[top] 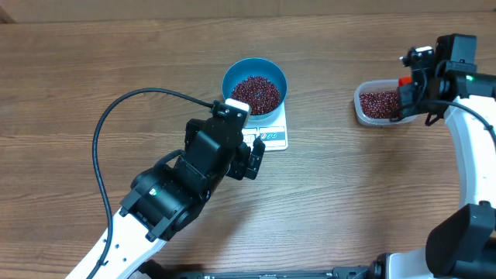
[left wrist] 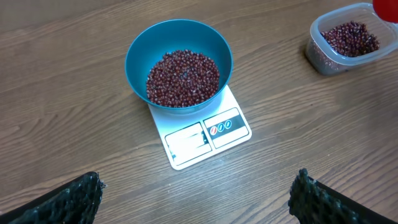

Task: Scoop item into bowl and weigh 150g on scale
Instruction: 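Lower the red scoop into the beans in the tub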

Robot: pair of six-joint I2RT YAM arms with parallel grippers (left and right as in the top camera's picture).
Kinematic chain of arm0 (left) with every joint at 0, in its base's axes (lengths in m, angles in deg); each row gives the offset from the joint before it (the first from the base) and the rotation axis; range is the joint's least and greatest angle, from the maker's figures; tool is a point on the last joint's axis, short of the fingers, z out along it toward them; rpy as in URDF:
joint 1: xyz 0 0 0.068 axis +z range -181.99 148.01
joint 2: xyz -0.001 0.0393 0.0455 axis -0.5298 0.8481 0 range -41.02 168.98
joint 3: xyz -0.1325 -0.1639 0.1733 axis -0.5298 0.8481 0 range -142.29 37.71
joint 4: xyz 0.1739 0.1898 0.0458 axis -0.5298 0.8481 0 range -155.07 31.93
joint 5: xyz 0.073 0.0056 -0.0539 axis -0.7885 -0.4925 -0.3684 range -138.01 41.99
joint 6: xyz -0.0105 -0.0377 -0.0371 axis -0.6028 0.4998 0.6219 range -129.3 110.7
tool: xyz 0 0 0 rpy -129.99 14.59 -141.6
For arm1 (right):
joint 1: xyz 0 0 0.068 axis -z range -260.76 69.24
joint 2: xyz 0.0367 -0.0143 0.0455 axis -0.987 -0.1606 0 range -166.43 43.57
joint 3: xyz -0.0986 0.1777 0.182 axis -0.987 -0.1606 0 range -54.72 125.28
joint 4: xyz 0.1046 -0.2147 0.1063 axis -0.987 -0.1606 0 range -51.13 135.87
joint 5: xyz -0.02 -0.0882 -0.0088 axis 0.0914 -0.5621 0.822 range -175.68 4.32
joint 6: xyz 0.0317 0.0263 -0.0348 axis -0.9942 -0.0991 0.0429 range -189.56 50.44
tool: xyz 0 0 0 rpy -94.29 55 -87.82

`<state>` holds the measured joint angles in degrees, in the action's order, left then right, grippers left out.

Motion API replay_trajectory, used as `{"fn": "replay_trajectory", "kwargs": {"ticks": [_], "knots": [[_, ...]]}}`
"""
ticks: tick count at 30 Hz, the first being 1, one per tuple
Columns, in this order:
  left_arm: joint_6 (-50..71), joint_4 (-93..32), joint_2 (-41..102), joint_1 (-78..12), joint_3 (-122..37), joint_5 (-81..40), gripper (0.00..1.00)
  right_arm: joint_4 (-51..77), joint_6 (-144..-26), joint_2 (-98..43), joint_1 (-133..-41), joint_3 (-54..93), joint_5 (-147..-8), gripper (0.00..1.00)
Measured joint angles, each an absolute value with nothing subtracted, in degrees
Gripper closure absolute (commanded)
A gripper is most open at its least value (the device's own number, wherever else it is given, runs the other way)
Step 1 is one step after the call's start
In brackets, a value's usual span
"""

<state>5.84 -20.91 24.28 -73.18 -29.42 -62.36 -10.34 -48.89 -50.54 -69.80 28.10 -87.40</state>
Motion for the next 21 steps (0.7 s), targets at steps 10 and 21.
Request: {"fn": "replay_trajectory", "kwargs": {"ticks": [10,21], "knots": [[5.9,-20.9,24.3,-73.2,-29.4,-62.3,0.01,-8.1,-67.6,-50.6,-67.3,28.0,-76.2,0.96],[5.8,-20.9,24.3,-73.2,-29.4,-62.4,0.01,-5.4,-73.4,-53.2,-67.3,23.4,-73.4,0.92]]}}
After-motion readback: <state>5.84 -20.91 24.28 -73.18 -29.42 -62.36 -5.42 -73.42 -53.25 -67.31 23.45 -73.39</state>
